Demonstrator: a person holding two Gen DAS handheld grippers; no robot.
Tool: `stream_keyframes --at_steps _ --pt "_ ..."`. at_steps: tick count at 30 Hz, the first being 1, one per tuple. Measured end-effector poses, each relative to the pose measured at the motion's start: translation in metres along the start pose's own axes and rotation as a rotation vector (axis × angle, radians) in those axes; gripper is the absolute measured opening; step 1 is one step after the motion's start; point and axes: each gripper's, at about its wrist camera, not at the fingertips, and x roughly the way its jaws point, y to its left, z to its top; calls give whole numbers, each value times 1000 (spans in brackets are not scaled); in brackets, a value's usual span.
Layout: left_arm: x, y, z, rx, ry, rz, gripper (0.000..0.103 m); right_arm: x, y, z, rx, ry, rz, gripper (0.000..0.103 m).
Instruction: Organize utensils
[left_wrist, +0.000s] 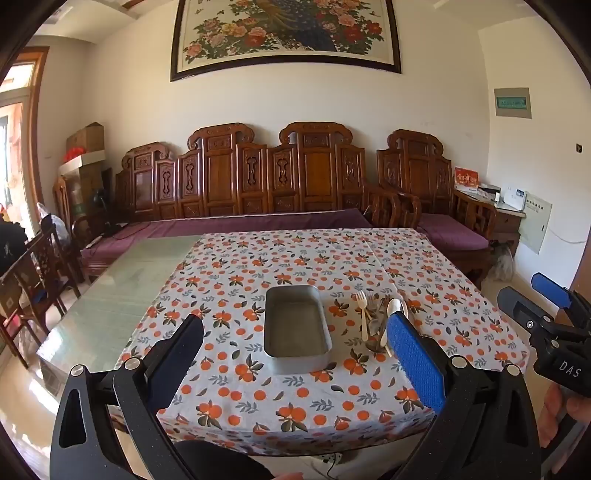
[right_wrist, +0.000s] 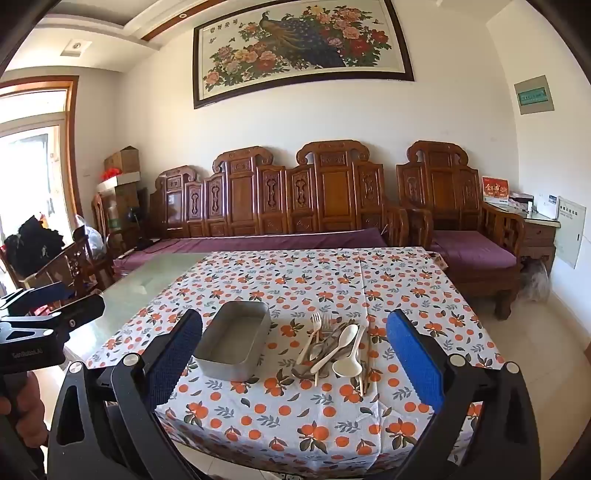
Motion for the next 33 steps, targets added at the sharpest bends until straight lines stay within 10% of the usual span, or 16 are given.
stream_keyframes --at_steps 33 --pt "2 -5 8 -8 -14 1 96 1 4 0 -4 -4 4 100"
